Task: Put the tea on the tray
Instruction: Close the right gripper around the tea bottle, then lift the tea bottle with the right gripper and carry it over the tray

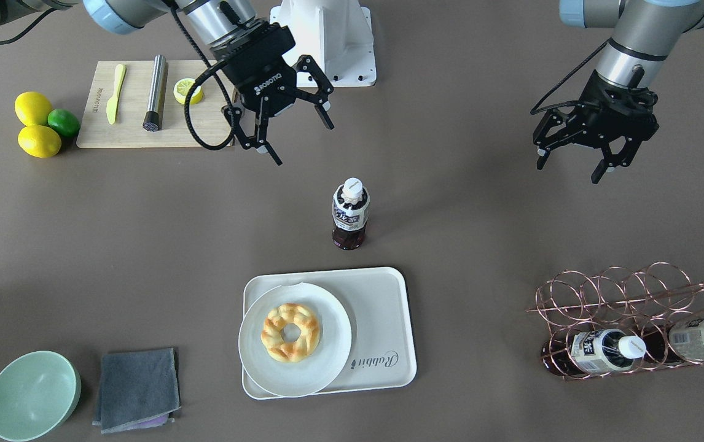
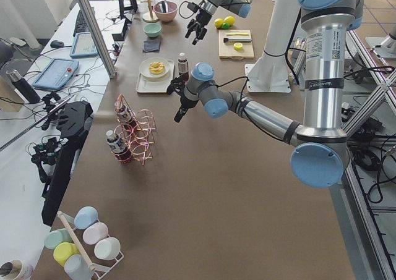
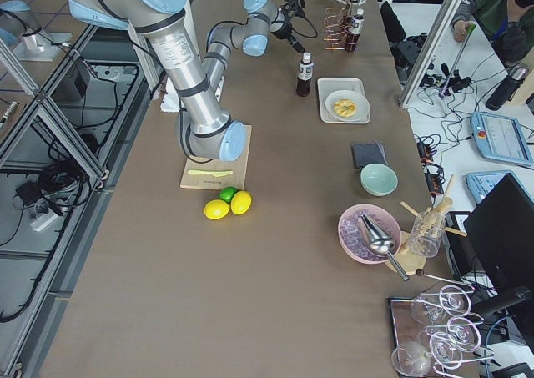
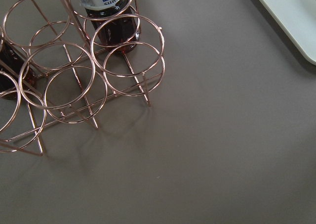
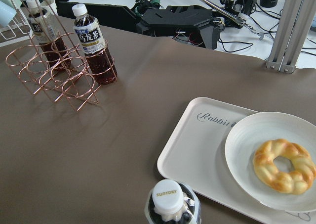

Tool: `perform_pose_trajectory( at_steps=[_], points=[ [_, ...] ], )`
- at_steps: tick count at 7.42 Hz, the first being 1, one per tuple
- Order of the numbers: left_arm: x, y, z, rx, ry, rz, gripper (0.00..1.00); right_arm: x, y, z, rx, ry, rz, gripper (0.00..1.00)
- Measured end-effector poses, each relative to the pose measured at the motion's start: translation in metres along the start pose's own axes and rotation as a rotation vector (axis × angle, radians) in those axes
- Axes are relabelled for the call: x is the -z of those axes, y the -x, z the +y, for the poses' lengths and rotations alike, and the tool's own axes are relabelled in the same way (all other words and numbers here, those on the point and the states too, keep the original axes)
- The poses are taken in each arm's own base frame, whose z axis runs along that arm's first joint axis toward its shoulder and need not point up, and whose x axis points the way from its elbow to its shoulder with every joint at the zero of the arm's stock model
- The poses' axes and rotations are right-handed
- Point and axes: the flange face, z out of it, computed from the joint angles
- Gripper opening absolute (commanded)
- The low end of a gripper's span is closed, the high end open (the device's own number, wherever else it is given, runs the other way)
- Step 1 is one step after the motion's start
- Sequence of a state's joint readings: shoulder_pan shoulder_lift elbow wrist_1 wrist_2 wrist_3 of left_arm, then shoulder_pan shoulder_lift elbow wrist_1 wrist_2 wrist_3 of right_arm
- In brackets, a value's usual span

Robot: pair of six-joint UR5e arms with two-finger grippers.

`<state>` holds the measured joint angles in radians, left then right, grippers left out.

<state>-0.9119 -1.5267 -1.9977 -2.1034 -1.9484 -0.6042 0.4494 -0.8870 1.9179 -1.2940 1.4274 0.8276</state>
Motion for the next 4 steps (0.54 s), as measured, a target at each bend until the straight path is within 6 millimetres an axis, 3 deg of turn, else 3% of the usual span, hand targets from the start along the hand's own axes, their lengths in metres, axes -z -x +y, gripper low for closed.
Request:
perform_pose_trajectory(
  at_steps=[2, 4],
  points=[
    [-0.002, 0.013, 0.013, -0.01, -0.003, 0.004, 1.0, -0.026, 0.02, 0.013, -0.046, -0.011, 0.051, 0.99],
    [-0.003, 0.016, 0.017, -0.009, -0.001, 0.003, 1.0, -0.06, 0.015, 0.023, -0.065, -0.061, 0.077, 0.96]
  ],
)
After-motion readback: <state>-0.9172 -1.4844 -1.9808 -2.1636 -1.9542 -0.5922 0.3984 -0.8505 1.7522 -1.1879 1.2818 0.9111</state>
